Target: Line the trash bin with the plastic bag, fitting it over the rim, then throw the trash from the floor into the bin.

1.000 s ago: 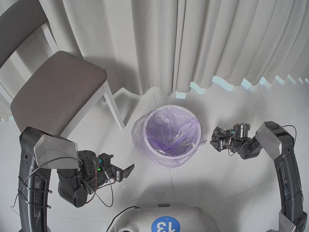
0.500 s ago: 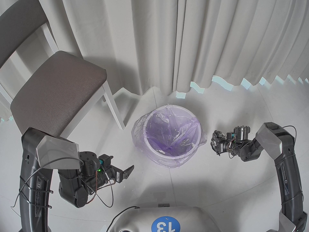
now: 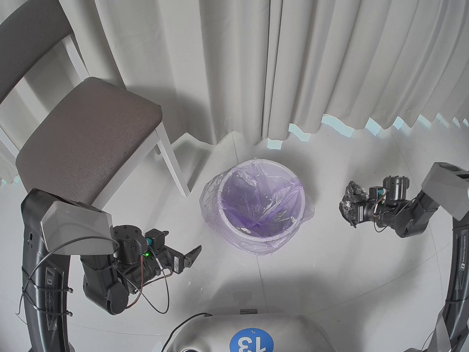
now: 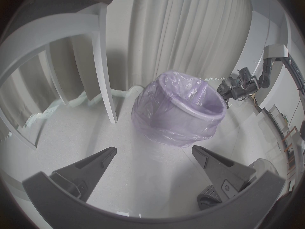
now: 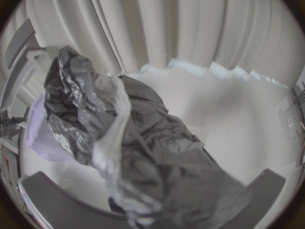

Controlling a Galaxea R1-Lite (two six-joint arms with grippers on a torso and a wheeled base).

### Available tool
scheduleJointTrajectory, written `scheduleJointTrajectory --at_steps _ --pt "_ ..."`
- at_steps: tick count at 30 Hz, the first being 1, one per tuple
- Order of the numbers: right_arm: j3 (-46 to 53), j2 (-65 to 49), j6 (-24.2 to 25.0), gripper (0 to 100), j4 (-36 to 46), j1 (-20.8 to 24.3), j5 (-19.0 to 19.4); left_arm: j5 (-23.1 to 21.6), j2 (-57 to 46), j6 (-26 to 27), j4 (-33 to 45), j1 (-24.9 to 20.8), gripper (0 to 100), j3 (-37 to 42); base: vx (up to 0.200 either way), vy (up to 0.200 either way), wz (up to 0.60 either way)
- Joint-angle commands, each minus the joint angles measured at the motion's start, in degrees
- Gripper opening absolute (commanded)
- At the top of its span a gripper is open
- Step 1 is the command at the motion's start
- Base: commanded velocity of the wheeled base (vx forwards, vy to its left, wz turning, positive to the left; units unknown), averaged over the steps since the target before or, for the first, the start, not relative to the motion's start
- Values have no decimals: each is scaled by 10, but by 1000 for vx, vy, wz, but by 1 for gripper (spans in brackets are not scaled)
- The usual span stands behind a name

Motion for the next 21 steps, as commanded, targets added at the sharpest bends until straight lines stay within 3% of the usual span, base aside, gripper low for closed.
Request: scheduleJointTrajectory --at_steps 1,6,14,21 --pt "108 -216 -21 0 3 -27 -5 8 -105 1 -10 -3 100 40 0 0 0" --pt "140 -326 -31 0 18 -50 -5 8 -165 1 -10 -3 100 60 0 0 0" --pt "137 -411 -32 0 16 -59 -6 3 -228 1 -10 -4 100 89 0 0 0" --pt "103 -449 -53 0 17 -26 -6 3 -260 1 -10 -3 100 88 0 0 0"
